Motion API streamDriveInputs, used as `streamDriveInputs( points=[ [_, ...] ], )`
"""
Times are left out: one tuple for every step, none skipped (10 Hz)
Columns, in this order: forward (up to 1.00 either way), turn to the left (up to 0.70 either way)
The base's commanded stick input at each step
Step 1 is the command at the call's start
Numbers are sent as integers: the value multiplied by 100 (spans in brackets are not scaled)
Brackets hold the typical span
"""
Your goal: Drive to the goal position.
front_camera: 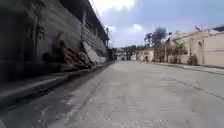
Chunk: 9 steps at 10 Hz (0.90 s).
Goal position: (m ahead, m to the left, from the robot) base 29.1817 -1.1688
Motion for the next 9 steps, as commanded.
streamDriveInputs(
  points=[
    [100, 0],
    [100, 0],
    [100, 0],
    [100, 0],
    [100, 0],
    [100, 0],
    [100, 0],
    [100, 0],
    [100, 0]
  ],
)
